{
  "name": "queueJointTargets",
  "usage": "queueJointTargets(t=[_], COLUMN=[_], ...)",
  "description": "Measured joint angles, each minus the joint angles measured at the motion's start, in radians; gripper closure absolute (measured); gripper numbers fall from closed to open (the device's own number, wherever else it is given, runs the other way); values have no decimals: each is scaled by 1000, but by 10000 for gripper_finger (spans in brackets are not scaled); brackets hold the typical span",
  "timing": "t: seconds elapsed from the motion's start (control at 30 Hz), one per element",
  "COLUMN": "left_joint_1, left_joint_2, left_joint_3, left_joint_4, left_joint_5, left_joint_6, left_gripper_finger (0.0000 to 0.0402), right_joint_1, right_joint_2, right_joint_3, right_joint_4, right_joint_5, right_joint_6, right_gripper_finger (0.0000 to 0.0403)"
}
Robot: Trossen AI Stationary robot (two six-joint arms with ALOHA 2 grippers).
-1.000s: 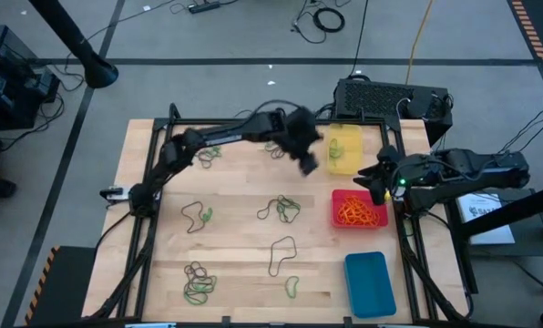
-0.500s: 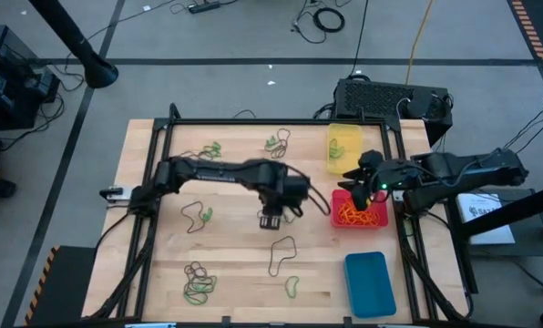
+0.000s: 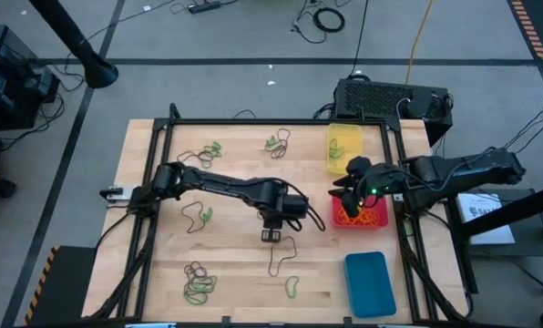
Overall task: Sort rubber bands into baskets
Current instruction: Put the green rubber band into the yellow bin
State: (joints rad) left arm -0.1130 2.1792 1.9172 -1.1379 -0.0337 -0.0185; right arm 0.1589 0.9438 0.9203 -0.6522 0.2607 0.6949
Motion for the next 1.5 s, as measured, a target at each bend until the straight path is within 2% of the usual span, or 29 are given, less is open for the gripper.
queueJointTargets(t=[0.1,0.27,0.63,0.93,1.13,1.5], left_joint_1=[-3,9,36,36,36,36], left_joint_2=[0,0,0,1,9,10], left_joint_3=[-52,-98,-234,-251,-251,-251], left_joint_4=[100,159,309,388,399,398], left_joint_5=[-21,-91,-48,-44,25,31], left_joint_6=[0,38,193,250,369,400], left_gripper_finger=[275,275,275,275,275,275], right_joint_1=[0,0,0,0,0,0], right_joint_2=[10,20,22,22,22,22], right_joint_3=[0,0,0,0,0,0], right_joint_4=[-1,-1,-2,-3,-3,-3], right_joint_5=[-1,-1,-1,-1,-1,-1], right_joint_6=[0,3,1,0,0,25], right_gripper_finger=[234,234,234,234,234,234])
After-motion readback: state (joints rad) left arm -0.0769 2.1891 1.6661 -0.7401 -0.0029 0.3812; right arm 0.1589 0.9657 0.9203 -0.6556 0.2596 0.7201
